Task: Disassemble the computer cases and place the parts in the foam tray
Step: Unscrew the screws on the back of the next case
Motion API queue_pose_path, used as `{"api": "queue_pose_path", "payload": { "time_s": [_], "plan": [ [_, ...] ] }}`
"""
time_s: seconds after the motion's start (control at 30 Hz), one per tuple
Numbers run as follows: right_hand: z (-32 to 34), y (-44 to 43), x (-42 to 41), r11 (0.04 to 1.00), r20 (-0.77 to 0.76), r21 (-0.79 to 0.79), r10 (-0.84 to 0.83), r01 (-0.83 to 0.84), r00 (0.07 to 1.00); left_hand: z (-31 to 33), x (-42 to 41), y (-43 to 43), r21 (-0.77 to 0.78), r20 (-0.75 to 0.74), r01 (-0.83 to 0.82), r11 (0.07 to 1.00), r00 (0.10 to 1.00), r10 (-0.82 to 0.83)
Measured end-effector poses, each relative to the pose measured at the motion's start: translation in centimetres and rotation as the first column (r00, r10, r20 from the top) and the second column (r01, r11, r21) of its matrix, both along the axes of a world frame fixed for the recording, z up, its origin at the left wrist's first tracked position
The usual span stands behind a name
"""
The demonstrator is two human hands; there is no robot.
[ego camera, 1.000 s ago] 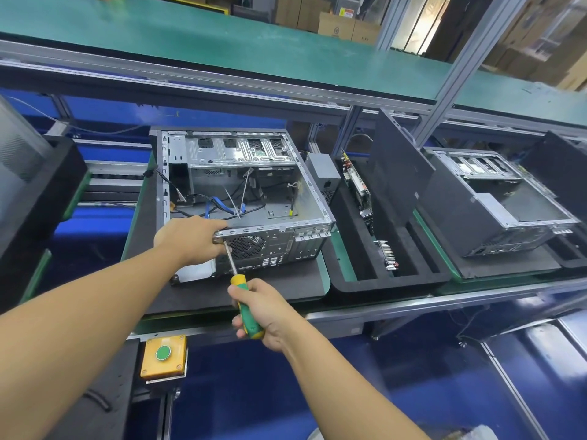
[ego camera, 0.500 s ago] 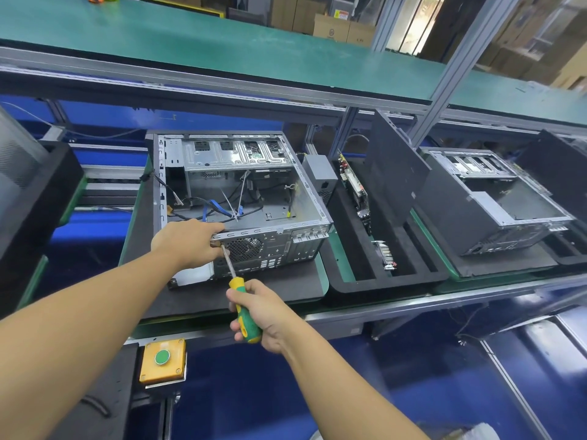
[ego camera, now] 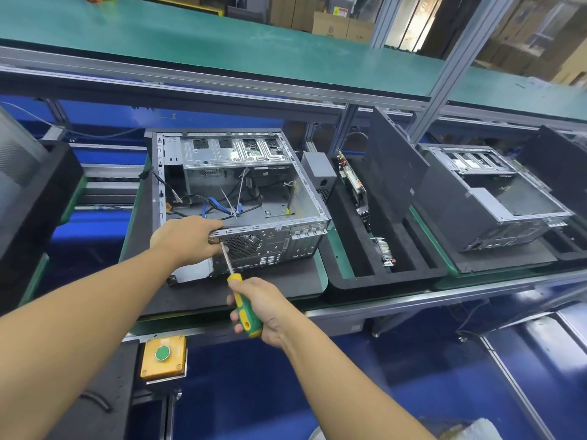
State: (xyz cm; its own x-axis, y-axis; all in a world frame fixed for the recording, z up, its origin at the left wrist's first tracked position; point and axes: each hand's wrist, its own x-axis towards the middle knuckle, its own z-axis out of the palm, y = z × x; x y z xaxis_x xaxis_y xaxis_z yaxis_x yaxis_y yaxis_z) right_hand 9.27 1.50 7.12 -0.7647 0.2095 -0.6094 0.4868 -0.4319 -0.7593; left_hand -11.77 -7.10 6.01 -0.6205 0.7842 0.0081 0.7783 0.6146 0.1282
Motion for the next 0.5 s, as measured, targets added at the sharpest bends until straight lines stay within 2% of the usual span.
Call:
{"api": "queue_pose_path", "payload": {
  "time_s": [0.07, 0.13, 0.33, 0.5],
  "plan": [
    [0.4, 0.0, -0.1, 0.995, 0.017, -0.094, -0.013, 0.015, 1.0, 0.2, 0.1, 0.0, 0.009, -0.003, 0.04, 0.999, 0.999, -0.04],
    [0.3, 0.1, -0.1, 0.992, 0.029, -0.122, -0.011, 0.014, 1.0, 0.3, 0.2, 0.0, 0.01, -0.009, 0.059, 0.998, 0.998, -0.059],
    [-0.5, 0.1, 0.2, 0.999, -0.028, 0.012, -0.042, 0.042, 0.999, -0.1, 0.7, -0.9, 0.17, 0.056, 0.02, 0.985, 0.998, -0.03],
    [-0.8, 0.6, 0.2, 0.999, -0.029, 0.025, -0.041, 0.041, 0.999, -0.1, 0.9, -1.5, 0.19, 0.07, 0.035, 0.981, 0.996, -0.049]
  ]
}}
